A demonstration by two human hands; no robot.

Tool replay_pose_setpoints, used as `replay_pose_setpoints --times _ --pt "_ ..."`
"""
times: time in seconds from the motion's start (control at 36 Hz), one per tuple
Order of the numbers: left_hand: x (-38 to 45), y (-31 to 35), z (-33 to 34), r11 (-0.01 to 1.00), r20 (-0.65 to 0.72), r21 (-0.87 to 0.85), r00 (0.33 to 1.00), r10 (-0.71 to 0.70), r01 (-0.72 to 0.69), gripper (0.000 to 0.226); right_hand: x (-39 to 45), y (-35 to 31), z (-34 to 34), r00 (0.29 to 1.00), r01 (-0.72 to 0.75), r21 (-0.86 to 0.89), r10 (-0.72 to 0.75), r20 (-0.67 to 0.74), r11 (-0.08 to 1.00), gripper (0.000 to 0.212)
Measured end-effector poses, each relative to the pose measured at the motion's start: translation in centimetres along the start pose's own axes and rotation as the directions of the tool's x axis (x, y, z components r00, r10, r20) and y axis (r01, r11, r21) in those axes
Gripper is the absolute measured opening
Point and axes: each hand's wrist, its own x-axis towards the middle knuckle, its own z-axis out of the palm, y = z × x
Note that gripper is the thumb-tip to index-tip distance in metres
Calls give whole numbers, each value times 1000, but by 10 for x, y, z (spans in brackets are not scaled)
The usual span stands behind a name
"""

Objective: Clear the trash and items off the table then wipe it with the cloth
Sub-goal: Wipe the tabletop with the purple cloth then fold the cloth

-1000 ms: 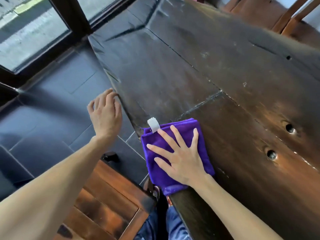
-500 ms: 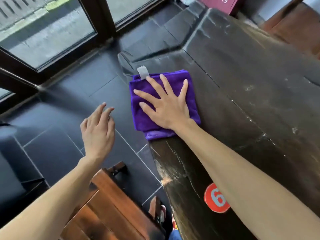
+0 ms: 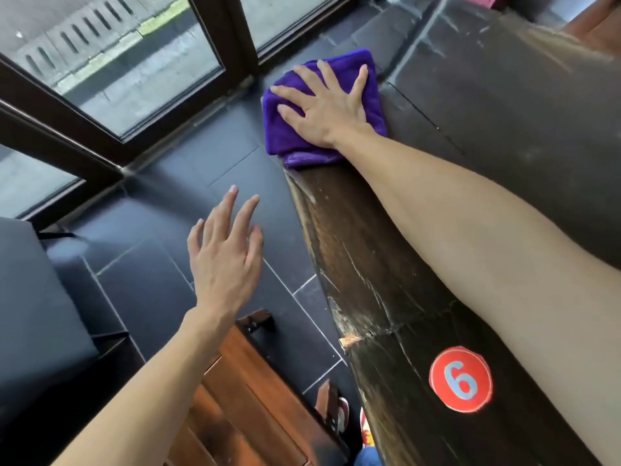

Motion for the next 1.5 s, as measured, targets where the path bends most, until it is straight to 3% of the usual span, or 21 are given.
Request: replay_pose_setpoints --times 0.22,0.53,0.86,0.97,1.11,1.33,1.5 --pt "-44 6 -5 1000 28 -15 1000 11 -11 53 -82 11 18 1000 -16 14 17 -19 1000 54" --pt "-69 64 2 992 35 -95 995 90 -86 50 -318 50 38 999 -28 -47 26 -26 999 50" --pt "-27 132 28 959 105 -62 953 283 -278 55 -531 106 44 946 -275 -123 291 139 953 53" --pt "-1 142 47 961 156 -14 949 273 -275 55 -528 112 38 926 -304 -139 327 188 942 52" --pt "17 146 64 952 165 115 951 263 -283 61 -496 123 39 941 -277 -175 303 148 945 51" --pt "13 150 64 946 178 160 951 251 -280 59 -366 140 24 958 -253 -166 271 94 953 51" --pt "17 147 71 932 129 190 949 288 -309 59 -265 152 12 989 -136 -183 143 26 974 50"
